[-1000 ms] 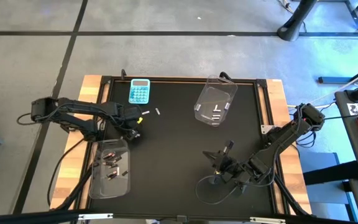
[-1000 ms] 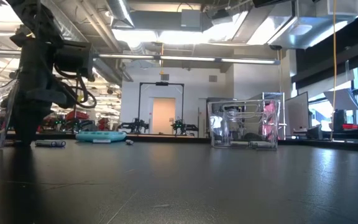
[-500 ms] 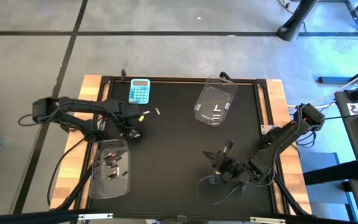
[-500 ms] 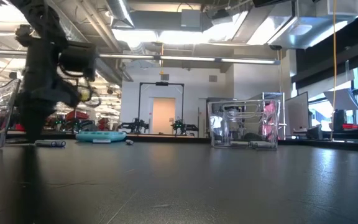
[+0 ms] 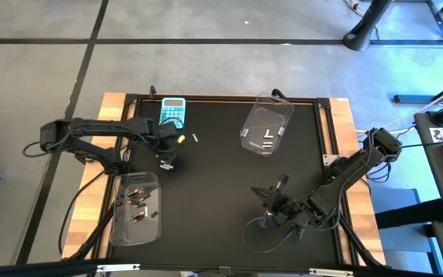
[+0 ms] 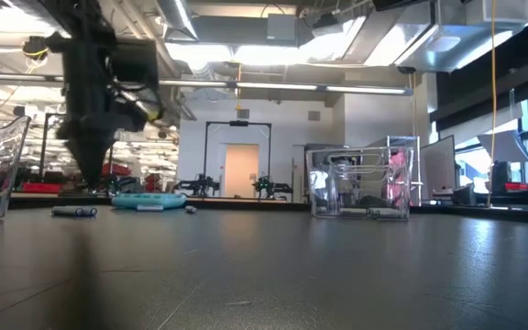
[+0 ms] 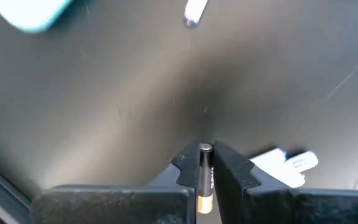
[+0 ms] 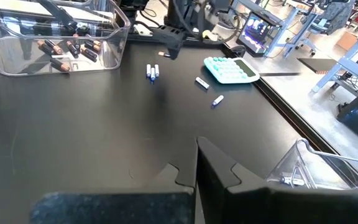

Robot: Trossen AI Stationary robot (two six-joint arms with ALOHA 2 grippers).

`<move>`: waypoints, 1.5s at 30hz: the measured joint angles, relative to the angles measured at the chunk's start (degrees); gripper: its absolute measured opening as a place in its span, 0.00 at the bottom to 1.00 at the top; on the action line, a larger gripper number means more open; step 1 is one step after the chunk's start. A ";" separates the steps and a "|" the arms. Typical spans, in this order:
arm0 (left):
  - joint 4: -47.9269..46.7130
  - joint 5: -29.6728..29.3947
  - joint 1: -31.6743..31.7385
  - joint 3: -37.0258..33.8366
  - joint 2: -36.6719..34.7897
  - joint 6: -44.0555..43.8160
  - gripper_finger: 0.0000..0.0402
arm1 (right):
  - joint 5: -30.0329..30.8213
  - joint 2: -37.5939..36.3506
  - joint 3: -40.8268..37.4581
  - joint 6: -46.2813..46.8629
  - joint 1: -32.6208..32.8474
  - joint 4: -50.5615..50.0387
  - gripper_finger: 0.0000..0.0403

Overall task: Sort batteries
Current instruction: Put the black battery into the bottom transparent bin

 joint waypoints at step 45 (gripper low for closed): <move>-8.43 -0.11 -62.77 3.72 -0.13 -60.86 0.02 | -0.92 0.00 0.00 -1.27 0.00 2.03 0.02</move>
